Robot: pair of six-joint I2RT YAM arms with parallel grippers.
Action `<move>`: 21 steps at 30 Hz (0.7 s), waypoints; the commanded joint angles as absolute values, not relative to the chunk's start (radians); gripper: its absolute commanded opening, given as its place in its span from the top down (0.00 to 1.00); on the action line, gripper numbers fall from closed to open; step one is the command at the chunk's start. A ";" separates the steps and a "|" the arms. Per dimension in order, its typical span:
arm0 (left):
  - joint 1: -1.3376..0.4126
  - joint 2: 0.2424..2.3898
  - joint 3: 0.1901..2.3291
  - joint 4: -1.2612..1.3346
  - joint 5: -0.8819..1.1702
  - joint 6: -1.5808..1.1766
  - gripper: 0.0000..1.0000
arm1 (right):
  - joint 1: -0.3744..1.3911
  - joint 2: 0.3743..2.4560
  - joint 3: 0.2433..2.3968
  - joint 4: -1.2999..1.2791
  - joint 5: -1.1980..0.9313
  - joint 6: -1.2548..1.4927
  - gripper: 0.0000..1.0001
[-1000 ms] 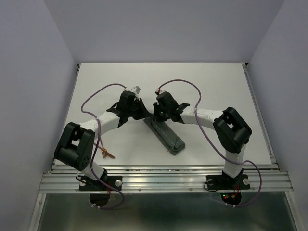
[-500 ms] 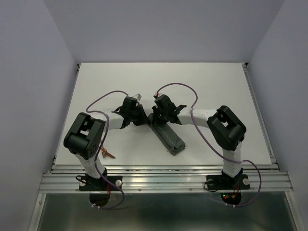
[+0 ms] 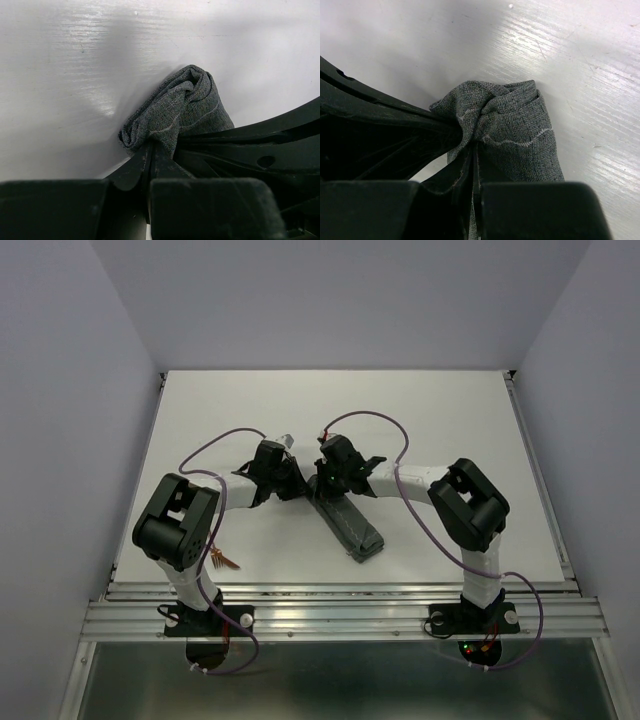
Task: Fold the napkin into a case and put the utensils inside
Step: Pick up the smaller rectangle-folded napkin from the center of the board.
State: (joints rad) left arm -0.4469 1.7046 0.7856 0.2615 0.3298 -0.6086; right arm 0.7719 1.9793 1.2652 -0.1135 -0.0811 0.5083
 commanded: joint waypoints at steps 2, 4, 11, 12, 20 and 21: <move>-0.457 1.661 0.819 0.220 0.333 -0.592 0.99 | 0.785 1.935 1.281 -0.123 -0.094 0.489 0.92; -0.457 1.609 0.844 0.169 0.307 -0.578 0.99 | 0.785 1.886 1.261 -0.136 -0.060 0.482 0.92; -0.457 1.479 0.897 0.052 0.255 -0.542 0.96 | 0.795 1.718 1.151 -0.192 0.015 0.443 0.82; -0.457 1.471 0.903 0.043 0.250 -0.538 0.96 | 0.804 1.706 1.135 -0.208 0.037 0.440 0.80; -0.443 1.384 0.904 -0.026 0.192 -0.548 0.96 | 0.936 1.615 1.048 -0.319 0.308 0.390 0.57; -0.440 1.367 0.899 -0.034 0.186 -0.546 0.96 | 0.951 1.617 1.043 -0.336 0.331 0.385 0.55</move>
